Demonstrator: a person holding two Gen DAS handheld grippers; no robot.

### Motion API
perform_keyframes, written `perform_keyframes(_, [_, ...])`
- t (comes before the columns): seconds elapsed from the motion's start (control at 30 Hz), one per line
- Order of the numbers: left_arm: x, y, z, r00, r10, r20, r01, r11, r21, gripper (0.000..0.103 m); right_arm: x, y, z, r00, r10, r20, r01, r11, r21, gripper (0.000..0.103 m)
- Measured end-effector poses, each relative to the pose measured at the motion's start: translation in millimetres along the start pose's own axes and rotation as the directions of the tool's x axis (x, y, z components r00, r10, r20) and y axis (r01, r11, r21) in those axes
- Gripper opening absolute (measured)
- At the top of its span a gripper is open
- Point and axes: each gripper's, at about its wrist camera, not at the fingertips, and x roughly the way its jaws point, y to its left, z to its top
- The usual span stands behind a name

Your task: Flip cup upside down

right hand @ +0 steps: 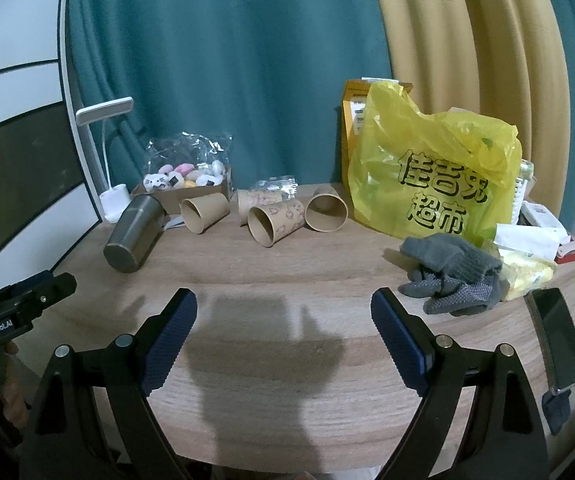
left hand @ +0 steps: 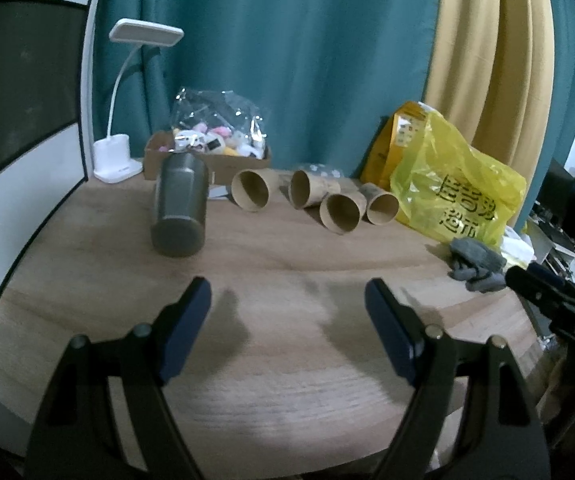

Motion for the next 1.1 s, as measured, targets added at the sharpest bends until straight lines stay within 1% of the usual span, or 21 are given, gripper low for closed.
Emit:
perform_keyframes(0.3, [2.0,-0.6,3.8,1.0,0.005,0.007,-0.005,1.0,0.006,0.081,2.0,-1.3,1.0,1.0,0.001,-0.002,-0.001,1.0,0.001,0.091])
perform_keyframes(0.77, [5.5,-1.3,7.1,1.0,-0.008,0.003,0.008,1.0,0.017,0.081,7.0,-1.4,4.7,1.0,-0.001,-0.004,0.001,1.0,0.001,0.091])
perform_keyframes(1.1, [4.9,-1.5,8.6,1.0,-0.001,0.011,0.001,1.0,0.018,0.081,7.9,-1.4,6.7,1.0,0.0,-0.003,0.0,1.0,-0.001,0.091])
